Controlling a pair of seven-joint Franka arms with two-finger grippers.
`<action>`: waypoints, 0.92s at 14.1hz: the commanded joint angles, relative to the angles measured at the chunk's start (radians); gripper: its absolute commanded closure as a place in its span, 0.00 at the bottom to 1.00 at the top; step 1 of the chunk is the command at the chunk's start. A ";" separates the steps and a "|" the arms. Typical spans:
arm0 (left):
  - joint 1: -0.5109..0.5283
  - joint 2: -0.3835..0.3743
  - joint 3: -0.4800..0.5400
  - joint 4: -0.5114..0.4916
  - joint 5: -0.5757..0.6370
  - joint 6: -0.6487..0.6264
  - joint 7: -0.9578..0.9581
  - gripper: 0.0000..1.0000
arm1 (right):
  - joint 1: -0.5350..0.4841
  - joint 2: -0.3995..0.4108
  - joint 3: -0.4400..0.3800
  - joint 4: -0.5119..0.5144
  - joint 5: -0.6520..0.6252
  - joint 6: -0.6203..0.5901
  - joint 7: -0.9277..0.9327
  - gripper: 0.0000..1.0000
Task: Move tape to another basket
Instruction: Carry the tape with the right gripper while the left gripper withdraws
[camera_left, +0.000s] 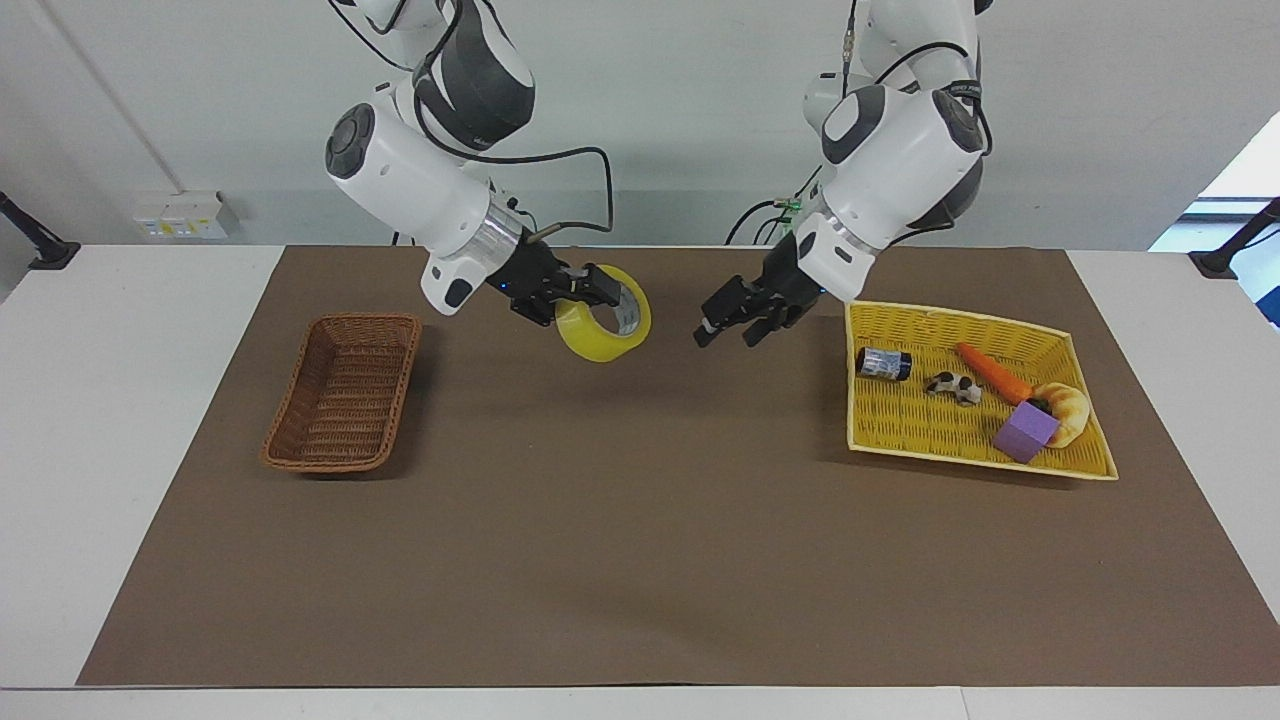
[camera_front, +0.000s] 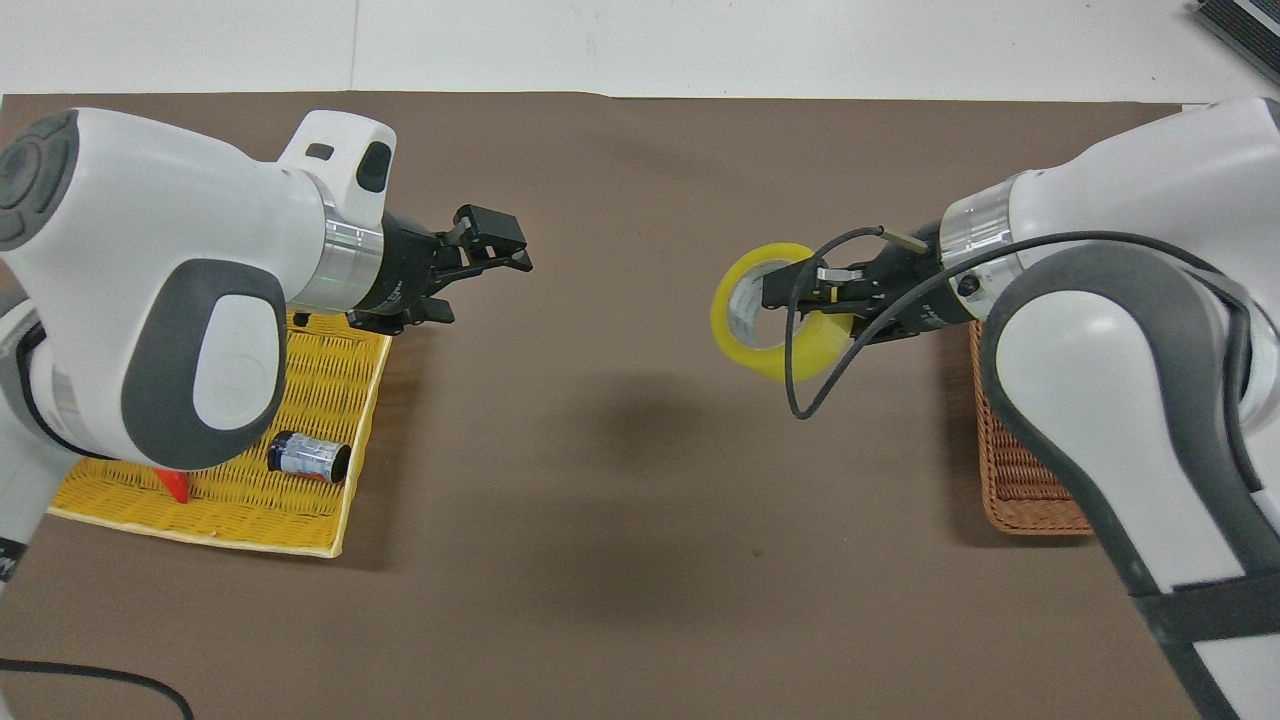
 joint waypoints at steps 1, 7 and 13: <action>0.083 -0.018 -0.008 -0.007 0.112 -0.068 0.041 0.00 | -0.093 0.009 0.008 -0.005 -0.047 0.006 0.006 1.00; 0.247 -0.021 -0.006 0.019 0.248 -0.158 0.291 0.00 | -0.323 0.011 0.007 -0.091 -0.066 -0.006 -0.191 1.00; 0.296 -0.023 -0.006 0.143 0.362 -0.362 0.535 0.00 | -0.480 -0.048 0.005 -0.296 -0.080 0.019 -0.473 1.00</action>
